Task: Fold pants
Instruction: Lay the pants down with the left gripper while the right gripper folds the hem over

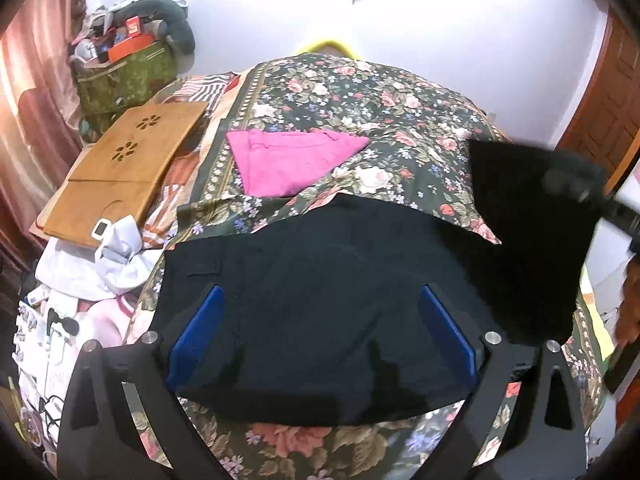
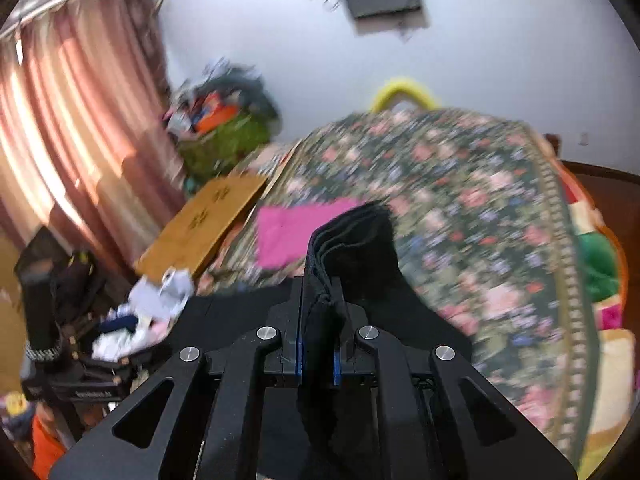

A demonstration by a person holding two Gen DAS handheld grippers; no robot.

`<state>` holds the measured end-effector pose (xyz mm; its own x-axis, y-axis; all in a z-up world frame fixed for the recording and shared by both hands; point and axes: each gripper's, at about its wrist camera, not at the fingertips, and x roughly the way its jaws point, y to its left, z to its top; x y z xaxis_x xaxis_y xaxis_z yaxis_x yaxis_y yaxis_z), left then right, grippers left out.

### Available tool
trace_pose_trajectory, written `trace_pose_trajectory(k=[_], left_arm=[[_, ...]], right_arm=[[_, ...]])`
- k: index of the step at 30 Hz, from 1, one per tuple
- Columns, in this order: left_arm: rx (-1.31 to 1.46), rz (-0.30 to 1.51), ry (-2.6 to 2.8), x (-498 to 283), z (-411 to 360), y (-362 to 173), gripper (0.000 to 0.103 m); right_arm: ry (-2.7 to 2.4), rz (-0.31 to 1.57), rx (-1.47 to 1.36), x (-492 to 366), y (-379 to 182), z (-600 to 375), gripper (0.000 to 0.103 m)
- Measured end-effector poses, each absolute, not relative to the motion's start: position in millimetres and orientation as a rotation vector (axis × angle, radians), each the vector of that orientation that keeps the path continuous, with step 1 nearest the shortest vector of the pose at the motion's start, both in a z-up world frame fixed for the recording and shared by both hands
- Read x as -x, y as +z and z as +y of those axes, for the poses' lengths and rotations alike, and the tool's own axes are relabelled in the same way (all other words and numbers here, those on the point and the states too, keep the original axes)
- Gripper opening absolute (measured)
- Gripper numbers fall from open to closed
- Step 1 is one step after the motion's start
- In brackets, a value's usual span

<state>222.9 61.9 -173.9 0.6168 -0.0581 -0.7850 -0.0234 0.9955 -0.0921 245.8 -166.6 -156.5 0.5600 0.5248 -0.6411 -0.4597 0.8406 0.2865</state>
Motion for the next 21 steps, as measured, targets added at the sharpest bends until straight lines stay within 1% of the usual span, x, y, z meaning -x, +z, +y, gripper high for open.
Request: trace_pose_trajectory(k=[8, 11, 12, 13, 15, 18, 21], left_arm=[[0.094, 0.921, -0.006, -213.7, 69.4, -183.0, 0.098], [0.084, 0.923, -0.004, -212.0, 68.6, -184.7, 0.098], [0.078, 0.922, -0.003, -212.0, 67.5, -184.7, 0.098], [0.072, 0.921, -0.004, -211.5, 66.3, -184.5, 0.098], [0.063, 0.916, -0.007, -211.3, 63.6, -182.9, 0.098], [0.057, 0.909, -0.012, -212.5, 60.5, -179.4, 0.098], [0.047, 0.896, -0.026, -216.9, 54.0, -173.2, 0.098]], right_arm=[[0.664, 0.954, 0.066, -229.1, -216.6, -114.1, 0.009], [0.685, 0.996, 0.106, -221.1, -226.1, -106.1, 0.016], [0.689, 1.002, 0.119, -218.8, -227.3, -105.1, 0.021], [0.696, 1.011, 0.129, -217.1, -227.6, -104.8, 0.024], [0.724, 1.029, 0.138, -213.0, -226.6, -105.5, 0.042], [0.740, 1.021, 0.157, -204.1, -217.5, -109.6, 0.050], [0.753, 0.994, 0.156, -200.3, -204.0, -124.0, 0.051]])
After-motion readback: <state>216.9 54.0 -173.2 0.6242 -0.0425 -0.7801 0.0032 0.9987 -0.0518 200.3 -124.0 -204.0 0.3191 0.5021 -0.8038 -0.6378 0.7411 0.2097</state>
